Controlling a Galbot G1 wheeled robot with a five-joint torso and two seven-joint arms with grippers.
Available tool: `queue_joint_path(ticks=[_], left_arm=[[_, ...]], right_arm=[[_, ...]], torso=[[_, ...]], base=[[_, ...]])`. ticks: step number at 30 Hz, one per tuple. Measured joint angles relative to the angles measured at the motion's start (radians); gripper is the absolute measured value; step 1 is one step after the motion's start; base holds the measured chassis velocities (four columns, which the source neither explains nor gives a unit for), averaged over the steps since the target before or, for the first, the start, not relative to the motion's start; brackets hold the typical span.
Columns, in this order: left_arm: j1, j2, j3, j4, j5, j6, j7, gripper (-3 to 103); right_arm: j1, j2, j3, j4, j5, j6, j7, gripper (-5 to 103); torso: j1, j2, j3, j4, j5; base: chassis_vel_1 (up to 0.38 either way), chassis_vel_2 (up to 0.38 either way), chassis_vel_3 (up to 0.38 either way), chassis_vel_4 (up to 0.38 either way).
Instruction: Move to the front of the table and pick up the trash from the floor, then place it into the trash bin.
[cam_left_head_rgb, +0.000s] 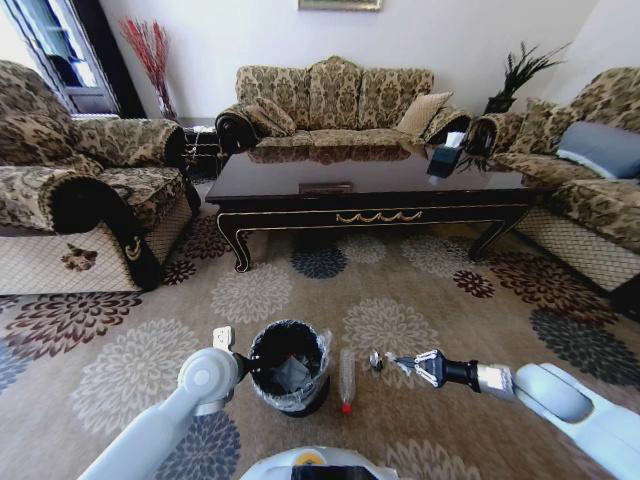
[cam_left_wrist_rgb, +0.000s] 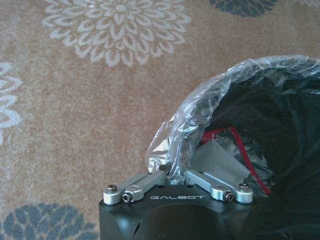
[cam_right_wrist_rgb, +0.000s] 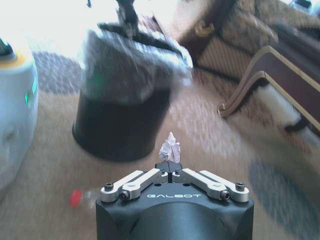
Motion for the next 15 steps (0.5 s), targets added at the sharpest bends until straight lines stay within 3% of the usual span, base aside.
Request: queue_joint_path(ticks=[6,15], left_arm=[[-0.005,0.002,0.012,-0.005,0.007,0.000,-0.003,0],[-0.053,-0.022,0.070,0.018,0.015,0.000,-0.012,0]], right_arm=[[0.018,-0.029,-0.005,0.131,-0.001,-0.034,0.023,0],[0.154,-0.131,-0.043,0.260,0.042,-0.082,0.080,0]], torso=[[0.000,0.000,0.000,-0.0001,0.0000],[0.000,0.000,0.000,-0.0002,0.0000]], base=[[0.000,0.000,0.000,0.000],[0.000,0.000,0.000,0.000]])
